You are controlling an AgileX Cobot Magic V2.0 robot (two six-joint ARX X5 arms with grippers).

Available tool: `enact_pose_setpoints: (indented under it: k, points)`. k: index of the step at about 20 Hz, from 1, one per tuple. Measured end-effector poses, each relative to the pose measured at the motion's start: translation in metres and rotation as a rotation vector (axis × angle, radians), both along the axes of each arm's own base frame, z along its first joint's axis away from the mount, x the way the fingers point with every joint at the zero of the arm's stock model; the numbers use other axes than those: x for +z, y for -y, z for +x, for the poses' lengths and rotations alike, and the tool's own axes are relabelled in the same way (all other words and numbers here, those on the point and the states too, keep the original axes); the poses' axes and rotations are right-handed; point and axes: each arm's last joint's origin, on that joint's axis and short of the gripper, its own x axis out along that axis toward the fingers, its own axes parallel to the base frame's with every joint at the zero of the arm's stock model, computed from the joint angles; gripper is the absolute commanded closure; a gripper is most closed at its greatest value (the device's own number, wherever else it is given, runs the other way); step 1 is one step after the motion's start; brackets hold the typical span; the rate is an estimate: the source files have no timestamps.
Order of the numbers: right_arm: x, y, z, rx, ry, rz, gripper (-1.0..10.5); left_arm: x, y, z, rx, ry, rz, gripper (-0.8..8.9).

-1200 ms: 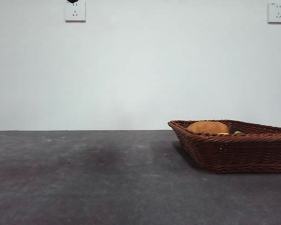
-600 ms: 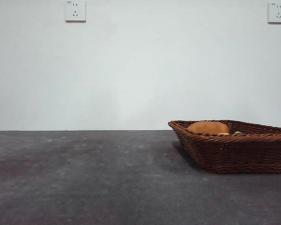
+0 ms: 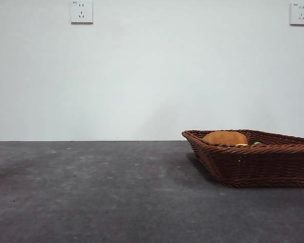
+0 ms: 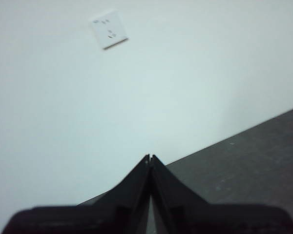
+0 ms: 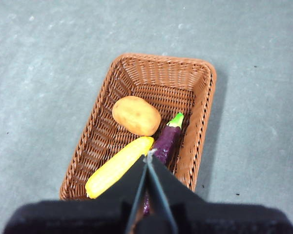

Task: Help me put the vegetables on the table into the basket

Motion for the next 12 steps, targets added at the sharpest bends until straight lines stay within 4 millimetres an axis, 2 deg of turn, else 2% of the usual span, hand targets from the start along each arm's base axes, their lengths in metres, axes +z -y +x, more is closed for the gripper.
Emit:
enact_pose_setpoints:
  k: [4,7,9,12]
  points:
    - [0.000,0.000,0.000,0.000,0.002,0.000,9.5,-0.087,-0.003,0.004,0.031,-0.045,-0.049,8.18]
    - [0.000,0.000,0.000,0.000,0.002,0.000,9.5,-0.144,-0.004,0.005,0.038,-0.107,-0.121,8.18]
    - [0.000,0.000,0.000,0.000,0.002,0.000,9.5,-0.170,-0.004,0.005,0.037,-0.121,-0.169,8.18]
    - [0.000,0.000,0.000,0.000,0.002,0.000,9.5,-0.199,-0.004,0.004,0.039,-0.153,-0.233,8.18]
